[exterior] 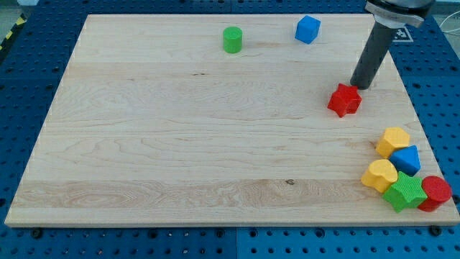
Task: Move the red star to the yellow hexagon
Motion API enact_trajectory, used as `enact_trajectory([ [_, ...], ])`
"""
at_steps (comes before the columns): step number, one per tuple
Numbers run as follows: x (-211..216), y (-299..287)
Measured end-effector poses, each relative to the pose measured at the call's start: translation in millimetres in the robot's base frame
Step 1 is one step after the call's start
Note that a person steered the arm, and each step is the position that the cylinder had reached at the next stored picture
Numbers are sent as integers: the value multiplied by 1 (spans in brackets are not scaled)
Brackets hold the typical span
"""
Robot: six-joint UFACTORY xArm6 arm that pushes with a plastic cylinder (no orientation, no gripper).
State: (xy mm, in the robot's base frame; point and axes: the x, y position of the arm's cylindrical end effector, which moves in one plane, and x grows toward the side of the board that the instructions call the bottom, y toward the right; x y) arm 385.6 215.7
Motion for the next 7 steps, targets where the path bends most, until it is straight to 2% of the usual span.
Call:
enact_trajectory([
  [1,15,-11],
  [2,50,-14],
  [3,51,-21],
  [4,5,-51],
  [5,-10,-75],
  [7,58,-71],
])
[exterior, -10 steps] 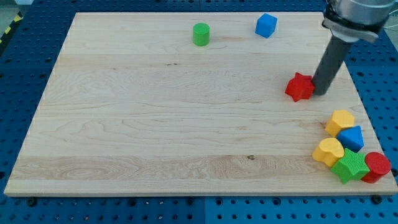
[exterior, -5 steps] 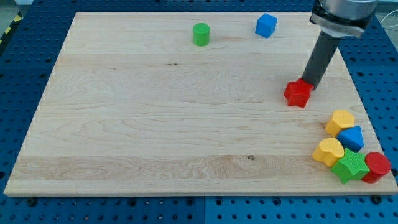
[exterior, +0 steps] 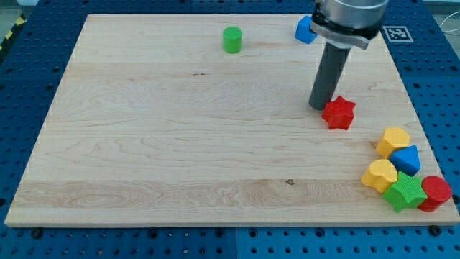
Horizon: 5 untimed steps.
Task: Move the red star to the yellow hexagon
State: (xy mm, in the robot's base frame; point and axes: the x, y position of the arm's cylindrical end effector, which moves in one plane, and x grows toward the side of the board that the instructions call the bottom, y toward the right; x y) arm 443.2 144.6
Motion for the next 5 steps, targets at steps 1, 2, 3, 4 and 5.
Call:
enact_trajectory([
  [1,8,18],
  [2,7,21],
  [3,1,20],
  [4,8,34],
  [5,44,41],
])
